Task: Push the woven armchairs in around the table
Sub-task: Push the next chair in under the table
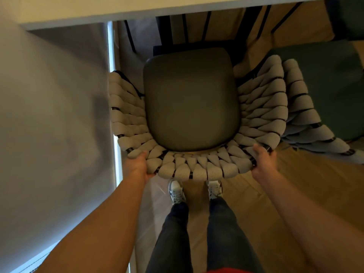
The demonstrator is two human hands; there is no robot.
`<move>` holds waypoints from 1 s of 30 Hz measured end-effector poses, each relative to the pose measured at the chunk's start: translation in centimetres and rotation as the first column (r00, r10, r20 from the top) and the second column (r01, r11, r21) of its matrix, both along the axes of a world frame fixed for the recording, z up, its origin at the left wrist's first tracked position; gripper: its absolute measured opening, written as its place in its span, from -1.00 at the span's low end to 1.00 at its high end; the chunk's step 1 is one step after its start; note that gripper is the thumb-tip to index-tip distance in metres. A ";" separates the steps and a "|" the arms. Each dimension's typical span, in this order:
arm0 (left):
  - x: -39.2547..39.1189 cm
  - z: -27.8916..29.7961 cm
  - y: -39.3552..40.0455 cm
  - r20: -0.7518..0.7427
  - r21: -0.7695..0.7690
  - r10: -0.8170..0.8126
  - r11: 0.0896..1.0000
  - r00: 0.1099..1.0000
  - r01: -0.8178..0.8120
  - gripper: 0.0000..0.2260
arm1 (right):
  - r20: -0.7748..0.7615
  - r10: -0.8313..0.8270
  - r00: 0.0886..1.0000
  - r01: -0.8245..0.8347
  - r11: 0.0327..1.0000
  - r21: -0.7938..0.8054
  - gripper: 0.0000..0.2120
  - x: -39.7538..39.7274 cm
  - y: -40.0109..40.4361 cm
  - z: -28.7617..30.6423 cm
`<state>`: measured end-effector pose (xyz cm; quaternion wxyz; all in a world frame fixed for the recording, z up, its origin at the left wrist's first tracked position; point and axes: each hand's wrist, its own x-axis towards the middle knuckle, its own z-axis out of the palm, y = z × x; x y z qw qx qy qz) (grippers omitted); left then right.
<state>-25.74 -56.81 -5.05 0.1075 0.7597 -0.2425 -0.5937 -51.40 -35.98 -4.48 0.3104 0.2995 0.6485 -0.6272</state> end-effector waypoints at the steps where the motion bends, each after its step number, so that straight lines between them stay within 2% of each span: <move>1: 0.3 -0.1 -0.2 0.002 0.004 0.002 1.000 1.000 -0.002 -0.62 | 0.000 0.000 1.000 0.000 1.000 -0.004 -0.52 0.3 0.0 0.0; 6: 2.8 -1.1 -0.9 0.061 0.005 0.000 1.000 0.998 0.000 -0.55 | 0.019 -0.027 0.999 0.027 1.000 -0.010 -0.51 2.4 -0.1 0.0; 12: 6.1 -0.7 -1.4 0.090 -0.012 -0.020 1.000 0.996 0.021 -0.73 | 0.078 0.013 0.997 -0.011 1.000 -0.028 -0.44 5.0 -0.6 0.1; 16: 7.7 -0.4 -1.8 0.078 -0.001 -0.003 1.000 0.997 0.003 -0.62 | 0.097 0.029 0.995 -0.026 0.999 -0.029 -0.42 6.3 -1.3 0.3; 20: 8.9 -0.3 -2.8 0.071 0.001 0.006 1.000 0.997 -0.006 -0.60 | 0.123 0.069 0.990 -0.070 0.998 -0.001 -0.40 7.3 -2.2 0.2; 23: 9.7 -0.1 -3.6 0.116 0.009 0.004 1.000 0.993 -0.005 -0.52 | 0.132 0.093 0.987 -0.096 0.995 0.019 -0.41 8.0 -3.1 0.1; 30: 12.3 -0.2 -6.6 0.135 0.027 0.026 0.999 0.990 -0.030 -0.44 | 0.142 0.168 0.976 -0.166 0.986 -0.023 -0.46 9.2 -5.5 0.0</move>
